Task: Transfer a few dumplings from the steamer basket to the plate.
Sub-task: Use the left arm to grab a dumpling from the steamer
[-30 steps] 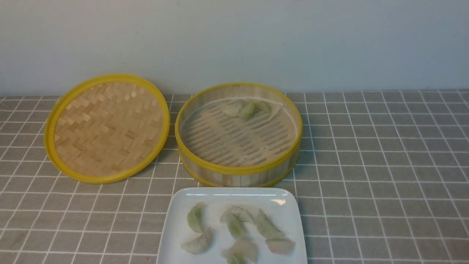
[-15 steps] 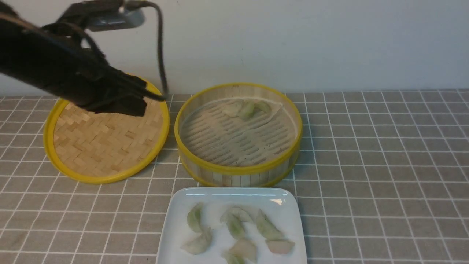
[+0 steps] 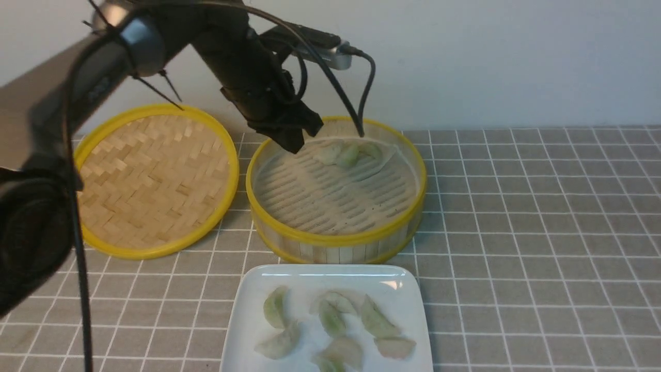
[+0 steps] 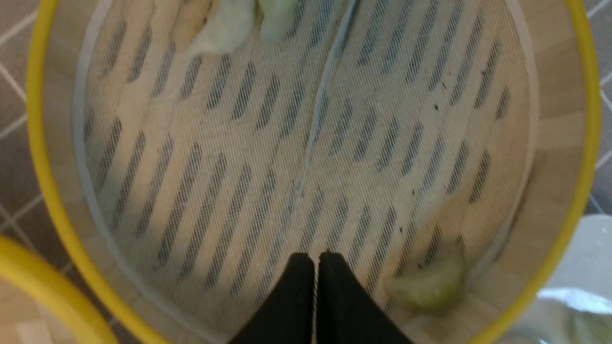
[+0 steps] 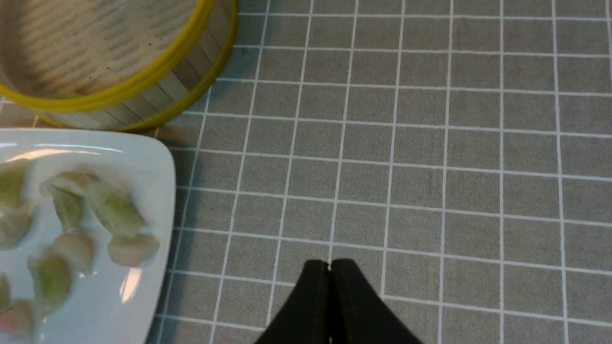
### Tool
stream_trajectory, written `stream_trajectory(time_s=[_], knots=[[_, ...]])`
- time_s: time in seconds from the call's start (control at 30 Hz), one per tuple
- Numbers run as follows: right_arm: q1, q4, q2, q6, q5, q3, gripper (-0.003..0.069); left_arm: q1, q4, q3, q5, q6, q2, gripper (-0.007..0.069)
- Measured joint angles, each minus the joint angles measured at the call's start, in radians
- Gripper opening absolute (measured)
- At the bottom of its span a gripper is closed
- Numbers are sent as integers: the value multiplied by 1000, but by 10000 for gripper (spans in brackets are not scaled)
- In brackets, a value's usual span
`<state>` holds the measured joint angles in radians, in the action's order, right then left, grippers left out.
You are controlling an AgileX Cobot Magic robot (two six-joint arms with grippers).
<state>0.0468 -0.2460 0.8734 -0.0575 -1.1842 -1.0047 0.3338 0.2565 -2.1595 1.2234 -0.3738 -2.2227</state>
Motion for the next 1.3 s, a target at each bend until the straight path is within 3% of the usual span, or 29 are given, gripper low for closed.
stream_trajectory(time_s=[0.3, 0.53, 0.77, 1.3], knots=[[0, -65, 0, 27, -5, -3, -13, 19, -35, -109, -217, -1, -132, 44], [0, -104, 0, 35, -16, -3, -13, 19, -35, -111, -388, -11, -197, 201], [0, -125, 0, 38, -16, -4, -12, 19, -33, -111, -416, -11, -275, 325], [0, -136, 0, 38, -18, -5, -10, 24, 6, -114, -455, -16, -311, 316]])
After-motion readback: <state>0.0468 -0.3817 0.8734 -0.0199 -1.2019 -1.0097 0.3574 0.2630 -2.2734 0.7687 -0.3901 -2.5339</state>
